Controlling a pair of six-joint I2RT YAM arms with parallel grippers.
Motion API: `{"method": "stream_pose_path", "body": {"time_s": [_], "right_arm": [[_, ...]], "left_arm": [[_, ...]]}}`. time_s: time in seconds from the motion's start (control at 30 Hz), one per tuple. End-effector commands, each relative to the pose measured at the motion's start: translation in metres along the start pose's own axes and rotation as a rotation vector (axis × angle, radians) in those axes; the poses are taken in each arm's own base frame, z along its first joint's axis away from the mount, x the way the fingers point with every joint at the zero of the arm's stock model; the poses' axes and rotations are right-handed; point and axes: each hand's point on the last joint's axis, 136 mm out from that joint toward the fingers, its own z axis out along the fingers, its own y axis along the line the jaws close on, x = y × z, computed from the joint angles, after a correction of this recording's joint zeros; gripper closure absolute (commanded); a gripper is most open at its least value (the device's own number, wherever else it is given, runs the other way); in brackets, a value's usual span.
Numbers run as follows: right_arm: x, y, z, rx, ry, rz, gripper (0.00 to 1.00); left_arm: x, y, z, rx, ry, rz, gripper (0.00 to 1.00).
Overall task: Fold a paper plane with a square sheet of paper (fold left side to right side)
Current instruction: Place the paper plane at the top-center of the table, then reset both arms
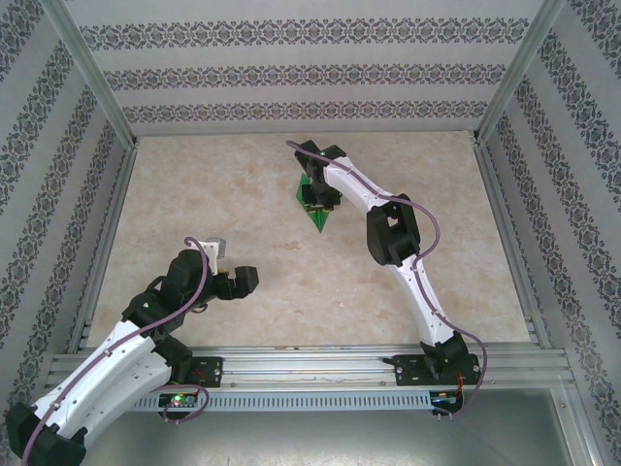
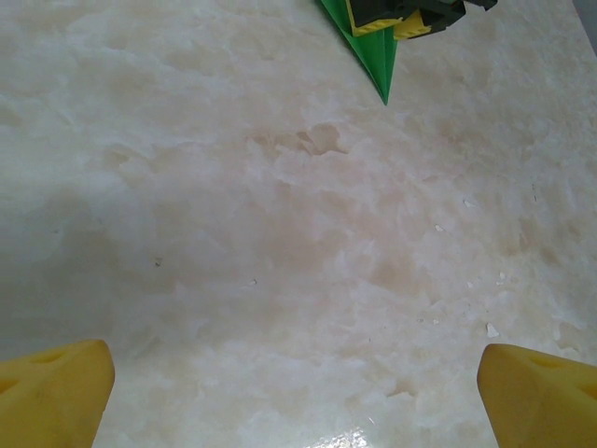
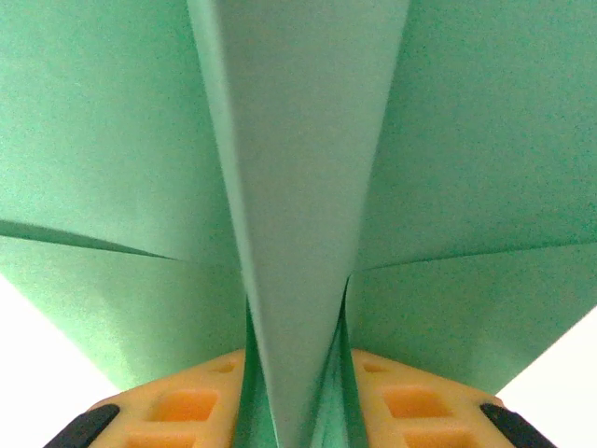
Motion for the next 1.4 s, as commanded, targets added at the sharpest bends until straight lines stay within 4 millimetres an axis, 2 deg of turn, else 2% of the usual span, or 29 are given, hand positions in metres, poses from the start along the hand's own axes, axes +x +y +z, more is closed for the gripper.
{"method": "stream_pose_path", "body": {"time_s": [0.0,0.23,0.53,0.73,0.9,1.1,1.2,1.37], "right_arm": [[0.001,-0.006,-0.016,0.013,-0.01,0.009,0.71],[-0.002,-0.007,-0.037,0.012,-0.047,0.004,0.7],[0.002,-0.005,-0.042,0.011,-0.047,0.001,0.66],[0.005,-0.004,-0.056,0.012,-0.07,-0.006,0.6],[0.009,-0.005,-0.083,0.013,-0.13,-0.027,0.53],[0.026,-0.012,-0.127,-0.03,-0.236,-0.048,0.5],[0.037,-0.026,-0.153,-0.024,-0.308,-0.055,0.48],[0.058,-0.062,-0.192,-0.008,-0.442,-0.046,0.43]], "left_arm": [[-0.009,0.003,-0.006,-0.032,-0.013,0.005,0.0],[-0.009,0.003,-0.005,-0.038,-0.008,-0.002,0.0],[-0.007,0.004,-0.006,-0.043,-0.001,-0.009,0.0],[-0.011,0.005,-0.008,-0.05,-0.016,-0.019,0.0],[-0.017,0.009,-0.007,-0.074,-0.048,-0.052,0.0],[-0.027,0.017,-0.005,-0.124,-0.075,-0.093,0.0],[-0.033,0.02,-0.004,-0.147,-0.078,-0.103,0.0],[-0.047,0.03,-0.001,-0.202,-0.099,-0.12,0.0]]}}
